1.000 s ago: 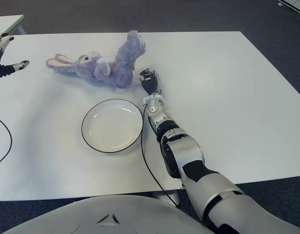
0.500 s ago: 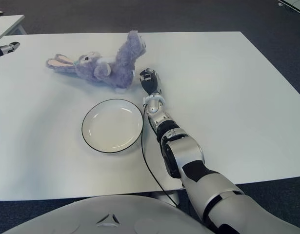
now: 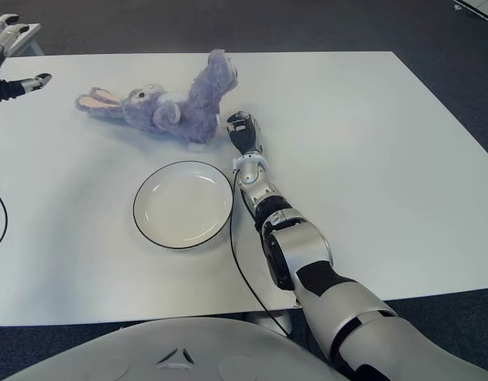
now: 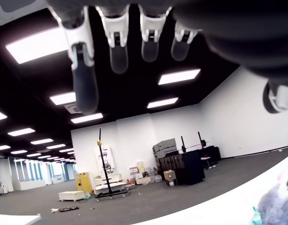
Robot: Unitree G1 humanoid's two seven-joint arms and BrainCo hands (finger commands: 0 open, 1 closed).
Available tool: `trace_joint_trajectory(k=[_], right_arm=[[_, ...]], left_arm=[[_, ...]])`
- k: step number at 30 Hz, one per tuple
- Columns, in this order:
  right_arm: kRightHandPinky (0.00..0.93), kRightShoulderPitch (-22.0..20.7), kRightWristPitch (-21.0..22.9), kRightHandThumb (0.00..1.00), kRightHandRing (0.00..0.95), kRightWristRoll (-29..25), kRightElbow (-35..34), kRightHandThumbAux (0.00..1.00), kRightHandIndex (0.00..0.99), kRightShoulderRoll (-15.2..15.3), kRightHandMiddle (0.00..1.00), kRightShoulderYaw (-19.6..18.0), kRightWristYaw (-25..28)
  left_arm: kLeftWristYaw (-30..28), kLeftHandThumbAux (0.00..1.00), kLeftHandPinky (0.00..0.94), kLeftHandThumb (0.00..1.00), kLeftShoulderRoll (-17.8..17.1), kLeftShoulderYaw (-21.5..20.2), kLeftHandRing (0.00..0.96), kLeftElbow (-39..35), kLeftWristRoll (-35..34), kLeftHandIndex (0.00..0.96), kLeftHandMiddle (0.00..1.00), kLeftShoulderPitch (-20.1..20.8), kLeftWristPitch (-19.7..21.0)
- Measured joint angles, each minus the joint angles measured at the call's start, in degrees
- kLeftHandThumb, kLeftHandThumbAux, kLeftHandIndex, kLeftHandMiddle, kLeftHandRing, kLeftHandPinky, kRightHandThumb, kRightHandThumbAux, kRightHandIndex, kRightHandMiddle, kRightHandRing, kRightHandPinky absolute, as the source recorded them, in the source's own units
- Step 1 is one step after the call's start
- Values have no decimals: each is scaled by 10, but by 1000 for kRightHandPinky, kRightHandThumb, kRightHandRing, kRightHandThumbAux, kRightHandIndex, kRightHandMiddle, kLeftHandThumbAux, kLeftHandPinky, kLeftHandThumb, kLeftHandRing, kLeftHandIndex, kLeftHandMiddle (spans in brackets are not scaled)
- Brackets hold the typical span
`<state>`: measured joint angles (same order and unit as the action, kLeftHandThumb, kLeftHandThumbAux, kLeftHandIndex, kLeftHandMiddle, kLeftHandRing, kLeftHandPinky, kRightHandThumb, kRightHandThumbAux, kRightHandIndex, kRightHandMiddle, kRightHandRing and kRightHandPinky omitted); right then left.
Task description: Put the doll into the plate.
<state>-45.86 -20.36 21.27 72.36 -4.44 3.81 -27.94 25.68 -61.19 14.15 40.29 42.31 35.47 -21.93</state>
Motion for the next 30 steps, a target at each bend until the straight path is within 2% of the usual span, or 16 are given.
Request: trace_joint_trajectory(k=[4,6,9,12,14,17,18,23,30], right_arm=[[334,0,0,697,321,2,0,738,414,0,339,1,0],[327,0,0,697,319,3,0,738,414,0,338,1,-1],[323,0,0,697,320,4,0,738,413,0,340,1,-1],[323,0,0,696,322,5,0,739,412,0,341,1,-1],[316,0,0,696,325,5,0,739,412,0,343,1,-1],[312,0,0,696,325,5,0,739,412,0,344,2,-1],[311,0,0,696,316,5,0,739,412,0,339,2,-1],[304,0,0,696,304,4,0,739,412,0,328,0,-1],[325,0,0,696,303,4,0,739,412,0,323,-2,-1]], left_arm=[[-10,260,258,281,10,3,71,-1,5,0,0,8,-1],[-14,268,322,269,15,3,92,-5,6,0,0,12,-1],[-22,271,322,257,23,5,102,-13,8,0,0,20,-1],[-31,272,169,250,32,8,98,-19,13,0,0,28,-2],[-36,273,112,254,40,11,93,-19,16,0,0,35,-2],[-44,273,76,259,50,16,93,-20,17,0,0,43,-3],[-45,281,39,266,53,19,116,-19,18,0,0,45,-4],[-48,291,11,280,74,32,135,-8,23,0,0,56,-15],[-48,287,27,271,103,52,75,19,34,0,0,71,-25]])
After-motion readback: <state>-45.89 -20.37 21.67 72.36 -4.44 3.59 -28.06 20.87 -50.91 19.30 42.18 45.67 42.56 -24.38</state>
